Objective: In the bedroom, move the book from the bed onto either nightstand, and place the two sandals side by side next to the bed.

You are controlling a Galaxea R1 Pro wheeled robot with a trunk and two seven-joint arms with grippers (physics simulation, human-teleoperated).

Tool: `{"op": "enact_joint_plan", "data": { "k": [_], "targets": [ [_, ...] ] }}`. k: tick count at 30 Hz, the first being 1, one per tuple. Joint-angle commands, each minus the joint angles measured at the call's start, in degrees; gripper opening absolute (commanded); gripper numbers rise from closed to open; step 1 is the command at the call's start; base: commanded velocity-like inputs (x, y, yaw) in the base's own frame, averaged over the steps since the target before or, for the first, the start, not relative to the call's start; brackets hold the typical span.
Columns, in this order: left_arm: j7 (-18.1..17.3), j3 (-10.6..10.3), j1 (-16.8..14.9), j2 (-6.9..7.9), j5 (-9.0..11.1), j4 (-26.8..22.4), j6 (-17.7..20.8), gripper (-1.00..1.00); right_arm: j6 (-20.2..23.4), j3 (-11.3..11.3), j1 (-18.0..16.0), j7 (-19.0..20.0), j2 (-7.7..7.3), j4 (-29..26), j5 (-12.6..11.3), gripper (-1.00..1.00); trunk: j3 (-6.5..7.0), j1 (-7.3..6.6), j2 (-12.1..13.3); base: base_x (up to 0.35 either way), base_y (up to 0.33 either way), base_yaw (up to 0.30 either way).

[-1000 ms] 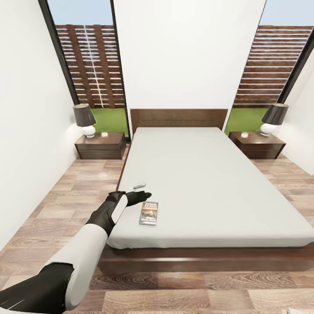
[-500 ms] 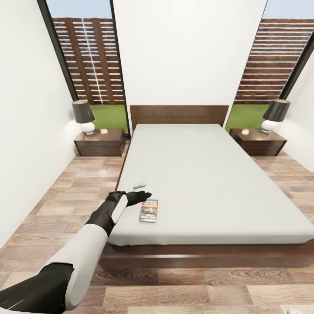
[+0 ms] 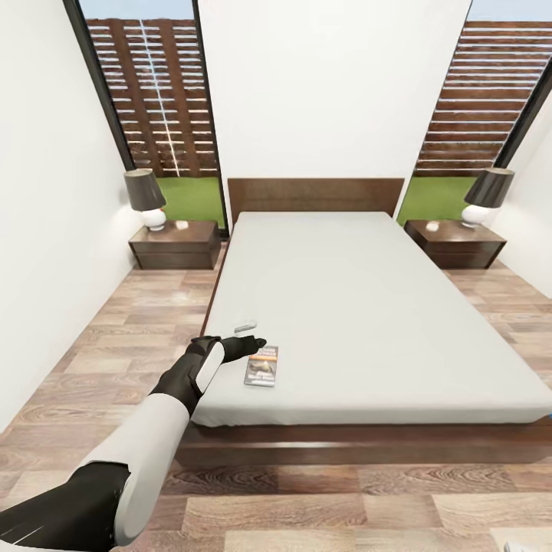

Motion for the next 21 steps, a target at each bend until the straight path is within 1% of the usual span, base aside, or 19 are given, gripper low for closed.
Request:
{"op": "enact_joint_plan", "data": {
  "k": [1, 21],
  "targets": [
    [-0.06, 0.0, -0.03, 0.0, 0.11, -0.06, 0.26, 1.0, -0.11, -0.46, -0.04, 0.45, 0.01, 0.08, -0.13, 1.0, -0.16, 0.01, -0.06, 0.0, 0.0, 0.0],
    [-0.19, 0.01, 0.01, 0.0, 0.27, -0.06, 0.19, 1.0, -0.14, -0.46, -0.04, 0.45, 0.06, 0.08, -0.12, 1.0, -1.96, 0.01, -0.06, 0.0, 0.0, 0.0]
  ]
}}
